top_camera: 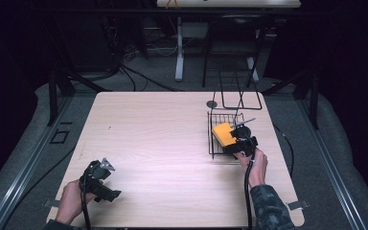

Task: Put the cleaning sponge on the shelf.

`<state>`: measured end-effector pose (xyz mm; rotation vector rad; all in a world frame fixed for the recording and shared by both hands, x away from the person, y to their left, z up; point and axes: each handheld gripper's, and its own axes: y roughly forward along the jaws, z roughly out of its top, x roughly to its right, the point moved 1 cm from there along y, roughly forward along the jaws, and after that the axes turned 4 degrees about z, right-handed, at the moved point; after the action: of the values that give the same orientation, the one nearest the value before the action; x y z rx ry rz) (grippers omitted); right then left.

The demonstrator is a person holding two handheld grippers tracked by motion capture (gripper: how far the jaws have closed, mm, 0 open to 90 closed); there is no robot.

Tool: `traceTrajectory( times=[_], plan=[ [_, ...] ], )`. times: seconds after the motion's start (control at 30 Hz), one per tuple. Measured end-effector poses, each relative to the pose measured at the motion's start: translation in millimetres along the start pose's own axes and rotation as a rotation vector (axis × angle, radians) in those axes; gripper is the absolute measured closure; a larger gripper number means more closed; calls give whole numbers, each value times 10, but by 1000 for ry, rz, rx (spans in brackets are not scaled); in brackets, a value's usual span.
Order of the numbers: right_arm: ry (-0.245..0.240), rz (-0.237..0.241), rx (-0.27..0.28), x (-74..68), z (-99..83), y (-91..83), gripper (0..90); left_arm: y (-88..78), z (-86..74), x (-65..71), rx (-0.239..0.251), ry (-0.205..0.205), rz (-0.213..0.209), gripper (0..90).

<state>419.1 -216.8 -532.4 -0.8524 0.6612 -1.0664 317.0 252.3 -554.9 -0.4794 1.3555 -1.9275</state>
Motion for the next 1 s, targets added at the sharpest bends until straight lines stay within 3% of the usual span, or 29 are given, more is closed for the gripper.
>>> traceTrajectory(
  times=[0.1,0.17,0.7,1.0],
  plan=[
    [-4,3,2,0,1,-12,170,-2,-1,0,0,0,1,71],
    [0,29,10,5,2,-19,145,-2,-2,-2,-1,1,2,71],
    [-40,34,86,-19,-9,-255,85,-11,-8,-4,5,2,0,71],
    [-78,27,94,-64,-53,-450,55,-18,-11,-2,11,1,-3,70]
  ],
)
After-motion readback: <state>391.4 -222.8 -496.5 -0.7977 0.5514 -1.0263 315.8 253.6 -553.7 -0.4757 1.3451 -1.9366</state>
